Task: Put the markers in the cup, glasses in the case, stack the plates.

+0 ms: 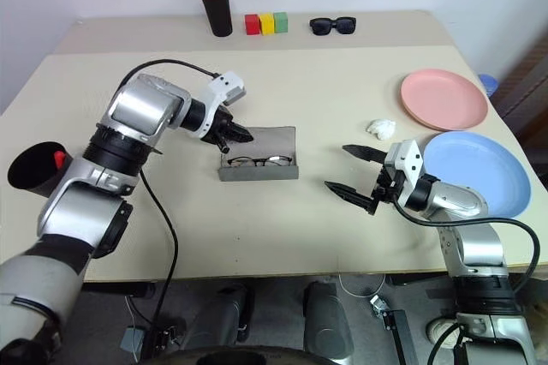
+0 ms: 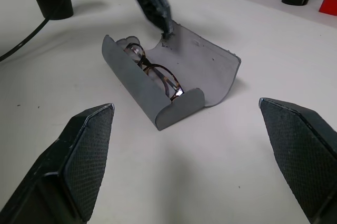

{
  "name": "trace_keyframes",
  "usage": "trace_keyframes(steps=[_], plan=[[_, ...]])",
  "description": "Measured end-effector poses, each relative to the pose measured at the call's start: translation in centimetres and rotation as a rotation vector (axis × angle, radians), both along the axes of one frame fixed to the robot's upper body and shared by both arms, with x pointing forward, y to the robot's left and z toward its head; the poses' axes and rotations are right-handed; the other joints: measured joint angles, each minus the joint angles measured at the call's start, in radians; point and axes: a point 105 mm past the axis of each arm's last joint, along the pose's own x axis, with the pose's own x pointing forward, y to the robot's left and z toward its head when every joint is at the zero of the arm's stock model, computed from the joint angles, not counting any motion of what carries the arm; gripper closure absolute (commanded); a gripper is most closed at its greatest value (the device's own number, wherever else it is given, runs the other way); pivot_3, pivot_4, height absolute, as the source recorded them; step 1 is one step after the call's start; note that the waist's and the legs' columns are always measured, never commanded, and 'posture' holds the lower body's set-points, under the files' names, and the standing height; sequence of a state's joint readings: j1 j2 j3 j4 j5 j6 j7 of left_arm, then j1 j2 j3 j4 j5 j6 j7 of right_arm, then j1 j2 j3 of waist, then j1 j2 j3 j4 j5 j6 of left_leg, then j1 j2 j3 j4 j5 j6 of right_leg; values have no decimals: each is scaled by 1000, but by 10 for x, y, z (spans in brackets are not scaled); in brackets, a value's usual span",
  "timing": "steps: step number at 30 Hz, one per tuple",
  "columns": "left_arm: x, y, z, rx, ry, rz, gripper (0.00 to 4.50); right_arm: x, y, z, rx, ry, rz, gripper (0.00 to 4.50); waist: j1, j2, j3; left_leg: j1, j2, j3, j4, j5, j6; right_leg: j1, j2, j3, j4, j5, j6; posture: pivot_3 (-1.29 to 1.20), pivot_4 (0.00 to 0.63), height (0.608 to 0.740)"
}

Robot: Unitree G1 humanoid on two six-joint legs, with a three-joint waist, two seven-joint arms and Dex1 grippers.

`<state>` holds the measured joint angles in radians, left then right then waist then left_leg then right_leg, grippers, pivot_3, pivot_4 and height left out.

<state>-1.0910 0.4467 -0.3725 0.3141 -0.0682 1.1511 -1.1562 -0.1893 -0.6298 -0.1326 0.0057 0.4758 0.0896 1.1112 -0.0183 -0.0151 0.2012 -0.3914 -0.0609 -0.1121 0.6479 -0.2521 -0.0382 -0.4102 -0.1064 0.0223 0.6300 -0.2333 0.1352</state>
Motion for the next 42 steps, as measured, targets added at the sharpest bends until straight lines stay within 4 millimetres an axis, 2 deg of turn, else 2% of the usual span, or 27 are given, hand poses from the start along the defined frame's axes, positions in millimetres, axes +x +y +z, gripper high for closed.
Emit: trace_keyframes(steps=[3,6,13,16,21,25,28,33,38,42], plan=[[-9,-5,-6,-17,16,-24,4480,1,0,1,0,-3,1,0,0,0,0,0,0,0,0,0,0,0,0,0,0,0,0,0,150,740],[-5,-7,-2,-34,-17,-10,4480,1,0,1,0,0,0,0,1,0,0,0,0,0,0,0,0,0,0,0,0,0,0,0,150,740],[31,-1,15,-32,-185,132,4480,1,2,3,0,6,-7,0,4,0,0,0,0,0,0,0,0,0,0,0,0,0,0,0,150,740],[46,-1,9,19,-258,189,4480,1,2,3,0,7,-12,0,5,0,0,0,0,0,0,0,0,0,0,0,0,0,0,0,150,740],[71,6,-5,233,-467,220,4480,2,2,3,2,6,-13,0,5,0,0,0,0,0,0,0,0,0,0,0,0,0,0,0,150,740],[80,5,-17,338,-556,188,4480,2,2,3,4,4,-13,0,6,0,0,0,0,0,0,0,0,0,0,0,-1,0,0,0,150,740],[79,1,-22,333,-534,151,4480,0,1,1,4,3,-15,0,5,0,0,0,0,1,0,0,0,0,0,0,-1,0,0,0,150,740],[66,-3,-21,201,-334,109,4480,-5,-2,-8,3,25,-27,0,1,0,0,0,0,1,0,0,0,0,0,0,0,0,0,0,150,740],[49,0,-11,103,-157,80,4480,-5,-3,-7,3,17,-30,0,-2,0,0,0,0,1,0,0,0,0,0,0,0,0,0,0,150,740],[33,-4,2,47,-88,27,4480,-4,-2,-6,4,11,-30,0,-1,0,0,0,0,0,0,0,0,0,0,0,0,0,0,0,150,740]])
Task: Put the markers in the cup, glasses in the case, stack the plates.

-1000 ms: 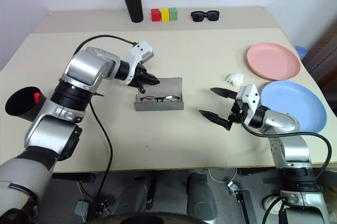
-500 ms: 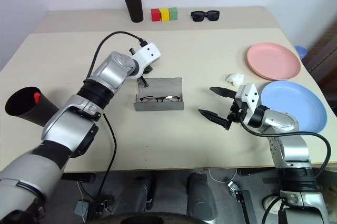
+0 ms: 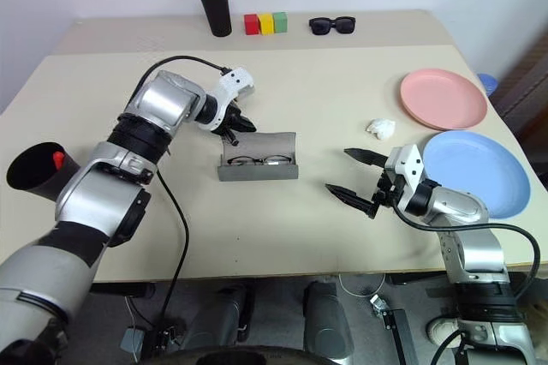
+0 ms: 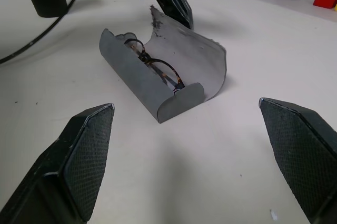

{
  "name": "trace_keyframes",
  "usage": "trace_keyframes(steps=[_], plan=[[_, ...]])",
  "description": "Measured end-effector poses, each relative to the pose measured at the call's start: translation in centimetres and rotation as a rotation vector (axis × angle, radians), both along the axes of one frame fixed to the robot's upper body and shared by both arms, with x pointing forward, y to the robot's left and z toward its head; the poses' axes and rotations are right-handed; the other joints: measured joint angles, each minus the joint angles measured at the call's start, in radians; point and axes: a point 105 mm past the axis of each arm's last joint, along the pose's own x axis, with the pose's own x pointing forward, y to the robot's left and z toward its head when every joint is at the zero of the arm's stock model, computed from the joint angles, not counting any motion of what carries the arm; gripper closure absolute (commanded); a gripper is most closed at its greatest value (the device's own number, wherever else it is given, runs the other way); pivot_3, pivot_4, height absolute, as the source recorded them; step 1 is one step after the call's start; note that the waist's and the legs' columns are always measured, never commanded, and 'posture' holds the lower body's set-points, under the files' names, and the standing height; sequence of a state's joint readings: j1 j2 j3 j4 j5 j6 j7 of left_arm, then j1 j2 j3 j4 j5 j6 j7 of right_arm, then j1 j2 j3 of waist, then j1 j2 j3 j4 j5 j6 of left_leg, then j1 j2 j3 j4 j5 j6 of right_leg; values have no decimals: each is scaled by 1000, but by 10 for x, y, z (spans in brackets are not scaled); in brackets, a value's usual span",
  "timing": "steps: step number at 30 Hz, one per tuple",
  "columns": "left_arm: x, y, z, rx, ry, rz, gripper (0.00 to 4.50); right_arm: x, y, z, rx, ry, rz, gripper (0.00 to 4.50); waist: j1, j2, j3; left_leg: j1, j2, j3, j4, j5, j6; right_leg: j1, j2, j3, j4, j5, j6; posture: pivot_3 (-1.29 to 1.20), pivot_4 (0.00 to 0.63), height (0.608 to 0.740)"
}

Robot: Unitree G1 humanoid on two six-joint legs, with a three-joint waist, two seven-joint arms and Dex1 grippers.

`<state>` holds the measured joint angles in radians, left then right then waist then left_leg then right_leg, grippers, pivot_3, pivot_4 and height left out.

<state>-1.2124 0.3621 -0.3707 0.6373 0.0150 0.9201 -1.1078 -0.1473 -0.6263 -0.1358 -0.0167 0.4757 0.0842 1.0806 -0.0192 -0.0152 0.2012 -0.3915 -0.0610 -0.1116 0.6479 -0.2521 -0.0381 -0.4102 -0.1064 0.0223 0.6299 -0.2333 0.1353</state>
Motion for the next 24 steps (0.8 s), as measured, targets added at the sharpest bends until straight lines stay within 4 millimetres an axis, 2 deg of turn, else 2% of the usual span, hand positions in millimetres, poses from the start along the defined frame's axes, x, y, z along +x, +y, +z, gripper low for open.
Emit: trace_keyframes(steps=[2,6,13,18,21,24], plan=[[-10,-2,0,-10,17,-37,4480,1,1,2,1,-4,1,0,0,0,0,0,0,0,0,0,0,0,0,0,0,0,0,0,150,740],[-31,-6,-16,-9,81,-88,4480,3,1,2,2,5,-4,0,0,0,0,0,0,0,0,0,0,0,0,0,0,0,0,0,150,740],[-52,-5,-26,1,71,-114,4480,3,0,-2,1,42,-18,0,2,2,-2,3,0,-1,0,0,0,2,0,0,0,0,0,0,150,740],[-52,-4,-32,-16,21,-88,4480,6,-5,-8,-14,56,-70,0,3,3,-6,6,0,-1,0,0,0,6,0,0,0,0,0,0,150,740],[-40,-13,-31,-110,-117,-50,4480,12,-12,-8,-21,53,-153,0,7,5,-7,6,1,-1,0,0,0,6,-1,1,0,0,-1,0,150,740],[-26,-25,-5,-326,-336,16,4480,19,-25,-1,-4,34,-255,0,11,3,-6,0,2,-2,1,1,-2,0,-2,0,0,1,-2,0,150,740]])
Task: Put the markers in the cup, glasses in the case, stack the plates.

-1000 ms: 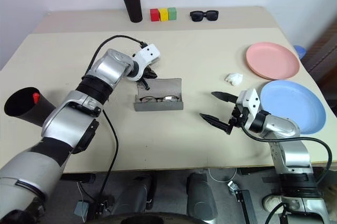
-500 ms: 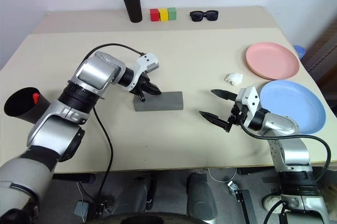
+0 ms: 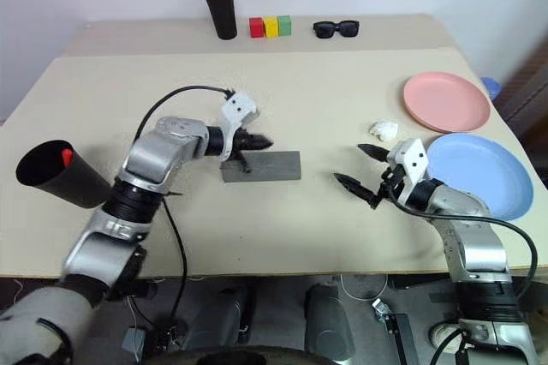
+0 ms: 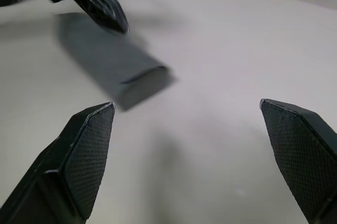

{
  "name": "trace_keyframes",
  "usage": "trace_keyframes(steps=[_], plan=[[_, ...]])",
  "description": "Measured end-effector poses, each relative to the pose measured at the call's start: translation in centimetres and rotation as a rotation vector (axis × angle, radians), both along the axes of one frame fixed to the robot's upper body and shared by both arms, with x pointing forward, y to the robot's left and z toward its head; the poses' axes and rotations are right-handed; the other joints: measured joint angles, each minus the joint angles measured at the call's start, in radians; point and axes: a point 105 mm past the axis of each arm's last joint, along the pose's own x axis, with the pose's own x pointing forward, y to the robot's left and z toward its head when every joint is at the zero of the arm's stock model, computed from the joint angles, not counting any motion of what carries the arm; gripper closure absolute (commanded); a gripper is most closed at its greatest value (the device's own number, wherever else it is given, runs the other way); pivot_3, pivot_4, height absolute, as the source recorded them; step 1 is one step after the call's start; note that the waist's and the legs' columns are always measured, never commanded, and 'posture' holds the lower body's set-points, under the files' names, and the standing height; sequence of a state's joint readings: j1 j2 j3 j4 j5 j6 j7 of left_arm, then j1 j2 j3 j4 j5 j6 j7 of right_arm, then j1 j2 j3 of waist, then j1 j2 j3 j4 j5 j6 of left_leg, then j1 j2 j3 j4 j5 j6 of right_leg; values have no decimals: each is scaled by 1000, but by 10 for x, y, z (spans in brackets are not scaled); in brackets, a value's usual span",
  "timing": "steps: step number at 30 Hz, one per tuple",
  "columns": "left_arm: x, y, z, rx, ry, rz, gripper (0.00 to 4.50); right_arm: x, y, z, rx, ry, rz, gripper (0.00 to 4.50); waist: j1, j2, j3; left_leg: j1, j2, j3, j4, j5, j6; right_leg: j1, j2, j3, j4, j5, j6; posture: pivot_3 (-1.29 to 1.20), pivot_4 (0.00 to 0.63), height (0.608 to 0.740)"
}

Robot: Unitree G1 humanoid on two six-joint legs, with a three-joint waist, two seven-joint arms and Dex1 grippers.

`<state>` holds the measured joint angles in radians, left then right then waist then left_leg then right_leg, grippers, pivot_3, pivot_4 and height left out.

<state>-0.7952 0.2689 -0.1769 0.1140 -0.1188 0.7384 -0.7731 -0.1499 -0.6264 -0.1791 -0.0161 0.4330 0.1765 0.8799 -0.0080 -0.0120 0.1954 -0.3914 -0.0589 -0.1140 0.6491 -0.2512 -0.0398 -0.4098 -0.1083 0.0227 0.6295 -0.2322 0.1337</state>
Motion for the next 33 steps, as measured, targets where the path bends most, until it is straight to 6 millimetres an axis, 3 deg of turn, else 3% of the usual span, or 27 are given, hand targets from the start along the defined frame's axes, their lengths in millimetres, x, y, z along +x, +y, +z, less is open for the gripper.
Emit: trace_keyframes(steps=[3,4,6,11,14,18,26,29,33], plan=[[2,4,46,-121,-232,30,4480,4,-16,10,6,-32,-113,0,-2,1,0,0,-3,2,-1,0,0,0,-1,0,0,0,0,0,150,740],[-1,2,55,-137,-288,14,4480,5,-23,13,5,-40,-150,0,-2,1,0,0,-3,3,-1,0,0,0,-1,0,0,0,0,0,150,740],[-9,-5,59,-157,-325,-42,3948,4,-37,16,-10,-43,-216,0,-1,1,-1,1,-3,3,-1,0,0,1,-1,0,-1,0,0,0,150,740],[-36,-32,34,-196,-263,-256,1641,-3,-80,9,-94,19,-400,0,1,1,0,1,-3,4,-1,0,1,2,-1,0,-1,0,0,0,150,740],[-47,-43,29,-194,-256,-365,147,-13,-112,-6,-178,90,-523,0,-1,1,-1,1,-3,4,-1,0,1,2,0,0,-1,0,0,0,150,740],[-50,-46,19,-187,-224,-427,29,-23,-131,-22,-202,164,-610,0,-8,1,-1,2,-2,4,-1,0,1,2,1,1,-1,0,0,0,150,740],[-61,-62,9,-168,-222,-528,29,-27,-137,-31,-256,213,-644,0,-3,1,-1,1,-2,4,-1,0,1,2,0,1,-2,0,0,0,150,740],[-66,-67,5,-151,-220,-559,0,-26,-138,-31,-252,229,-648,801,-3,1,-1,2,-2,4,-1,0,1,2,1,1,-2,0,0,0,150,740],[-71,-68,0,-117,-213,-604,0,-26,-139,-32,-245,246,-650,2732,-4,1,-1,2,-2,4,-1,0,1,2,1,1,-2,0,0,0,150,740]])
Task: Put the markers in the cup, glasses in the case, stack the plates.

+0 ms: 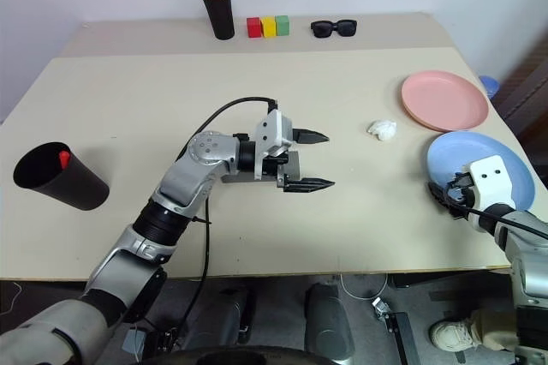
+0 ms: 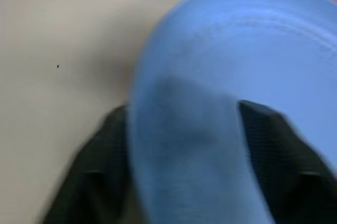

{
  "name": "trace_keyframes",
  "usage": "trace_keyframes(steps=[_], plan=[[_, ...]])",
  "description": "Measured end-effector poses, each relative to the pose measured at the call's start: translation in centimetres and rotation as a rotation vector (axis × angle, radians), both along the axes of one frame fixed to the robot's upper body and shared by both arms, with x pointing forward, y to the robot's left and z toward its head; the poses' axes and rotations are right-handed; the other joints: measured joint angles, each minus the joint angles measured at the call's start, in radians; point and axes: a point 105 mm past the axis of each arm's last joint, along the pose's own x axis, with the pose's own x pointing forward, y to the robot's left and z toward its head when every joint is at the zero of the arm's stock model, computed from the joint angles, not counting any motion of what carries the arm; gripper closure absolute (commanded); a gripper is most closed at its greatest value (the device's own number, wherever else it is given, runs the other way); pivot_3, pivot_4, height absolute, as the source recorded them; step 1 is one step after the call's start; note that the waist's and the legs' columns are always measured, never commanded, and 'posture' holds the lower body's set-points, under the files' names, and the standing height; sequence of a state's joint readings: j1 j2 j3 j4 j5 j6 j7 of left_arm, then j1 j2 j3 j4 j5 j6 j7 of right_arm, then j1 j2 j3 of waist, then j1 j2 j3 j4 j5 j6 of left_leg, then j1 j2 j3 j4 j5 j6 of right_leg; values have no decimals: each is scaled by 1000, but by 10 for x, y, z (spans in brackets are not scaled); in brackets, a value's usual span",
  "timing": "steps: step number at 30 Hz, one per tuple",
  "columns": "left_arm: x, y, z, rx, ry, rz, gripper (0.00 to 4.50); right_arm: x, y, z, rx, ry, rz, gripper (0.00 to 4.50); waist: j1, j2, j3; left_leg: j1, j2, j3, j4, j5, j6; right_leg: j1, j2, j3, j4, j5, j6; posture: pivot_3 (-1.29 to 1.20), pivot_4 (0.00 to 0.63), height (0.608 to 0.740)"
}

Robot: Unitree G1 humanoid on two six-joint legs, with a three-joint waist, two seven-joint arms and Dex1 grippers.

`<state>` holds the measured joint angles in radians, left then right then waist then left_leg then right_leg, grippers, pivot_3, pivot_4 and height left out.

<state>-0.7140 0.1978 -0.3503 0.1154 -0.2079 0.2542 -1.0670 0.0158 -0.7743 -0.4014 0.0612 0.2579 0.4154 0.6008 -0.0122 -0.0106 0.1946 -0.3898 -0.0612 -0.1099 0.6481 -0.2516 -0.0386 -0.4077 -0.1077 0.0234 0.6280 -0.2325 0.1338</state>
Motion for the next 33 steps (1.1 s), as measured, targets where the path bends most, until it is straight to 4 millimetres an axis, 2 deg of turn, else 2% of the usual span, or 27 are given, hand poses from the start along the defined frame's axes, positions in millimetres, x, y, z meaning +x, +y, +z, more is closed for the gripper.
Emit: trace_keyframes(steps=[3,4,11,18,23,27,33], plan=[[-2,5,-6,47,-5,-22,0,1,0,0,6,5,-5,4278,0,0,0,0,0,0,0,0,0,0,0,0,0,0,0,0,150,740],[-1,7,-7,53,-7,-23,0,3,1,3,5,-5,-4,4408,0,0,0,0,0,0,0,0,0,0,0,0,0,0,0,0,150,740],[-2,6,-8,62,-19,-27,0,12,-1,14,-31,-51,-21,4408,2,0,0,0,0,0,0,0,0,0,0,0,-1,0,0,0,150,740],[0,4,-7,53,-26,-9,0,37,-1,53,-172,-180,-23,4408,-2,1,0,0,0,0,0,0,0,0,0,0,0,0,0,0,150,740],[3,4,-6,45,-30,17,0,62,5,87,-266,-266,1,4408,-1,1,0,0,0,0,0,0,0,0,0,0,-1,0,0,0,150,740],[5,4,-5,34,-32,42,0,89,12,88,-287,-260,60,4408,-4,0,0,0,0,0,0,0,0,0,0,0,-1,0,0,0,150,740],[9,8,-5,29,-31,105,0,129,5,91,-322,-238,36,4408,-8,2,1,0,0,0,-2,0,0,-2,0,0,-1,0,0,0,150,740]])
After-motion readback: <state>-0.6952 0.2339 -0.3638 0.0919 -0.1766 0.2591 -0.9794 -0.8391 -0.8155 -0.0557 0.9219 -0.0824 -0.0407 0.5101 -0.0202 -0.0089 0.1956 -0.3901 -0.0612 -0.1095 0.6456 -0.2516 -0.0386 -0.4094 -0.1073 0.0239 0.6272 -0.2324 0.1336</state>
